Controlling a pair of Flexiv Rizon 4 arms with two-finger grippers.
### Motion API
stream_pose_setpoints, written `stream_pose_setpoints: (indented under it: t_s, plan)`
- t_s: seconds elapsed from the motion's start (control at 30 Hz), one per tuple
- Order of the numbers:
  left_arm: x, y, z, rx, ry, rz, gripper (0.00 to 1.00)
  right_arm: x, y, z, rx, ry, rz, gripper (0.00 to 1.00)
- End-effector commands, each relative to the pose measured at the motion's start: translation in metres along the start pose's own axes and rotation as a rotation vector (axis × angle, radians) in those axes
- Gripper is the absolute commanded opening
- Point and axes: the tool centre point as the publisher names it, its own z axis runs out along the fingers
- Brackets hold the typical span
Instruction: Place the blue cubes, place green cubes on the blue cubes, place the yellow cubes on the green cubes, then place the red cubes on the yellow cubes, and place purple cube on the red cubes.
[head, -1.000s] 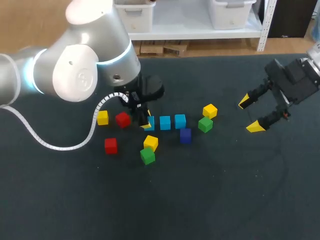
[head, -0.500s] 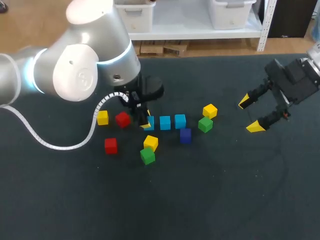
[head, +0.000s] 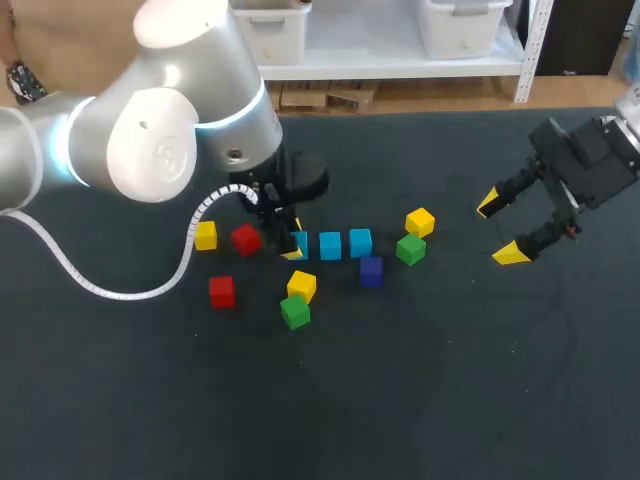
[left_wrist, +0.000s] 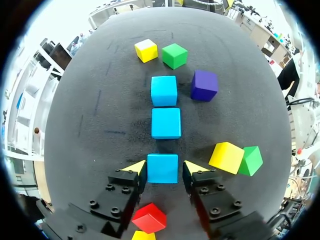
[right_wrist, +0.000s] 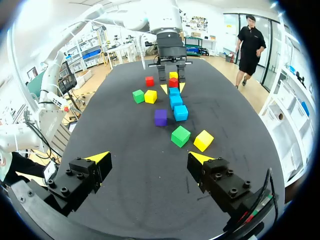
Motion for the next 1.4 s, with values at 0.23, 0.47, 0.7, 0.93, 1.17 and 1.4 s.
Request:
stream_pose_setpoints:
  t_s: [0.23,0.47,0.7,0.93,1.17,1.4]
  plan:
    - [0.0,0.001,-0.007,0.0,0.009,-0.003,0.97,0.0,0.0,0.0,-0.001,-0.002,-0.001,1.0]
    - [0.004,-0.005,-0.024,-0.022,0.029,-0.008,1.0,0.0,0.0,0.0,-0.001,-0.002,-0.001,1.0]
    - [0.012,-0.017,-0.041,-0.044,0.043,-0.011,1.0,0.0,0.0,0.0,-0.001,-0.002,-0.001,1.0]
    - [0.024,-0.027,-0.055,-0.063,0.056,-0.025,1.0,0.0,0.0,0.0,-0.001,-0.002,-0.001,1.0]
    - [0.039,-0.024,-0.07,-0.079,0.073,-0.029,1.0,0.0,0.0,0.0,-0.001,-0.002,-0.001,1.0]
    - [0.057,-0.012,-0.081,-0.06,0.098,-0.004,1.0,0.0,0.0,0.0,-0.001,-0.002,-0.001,1.0]
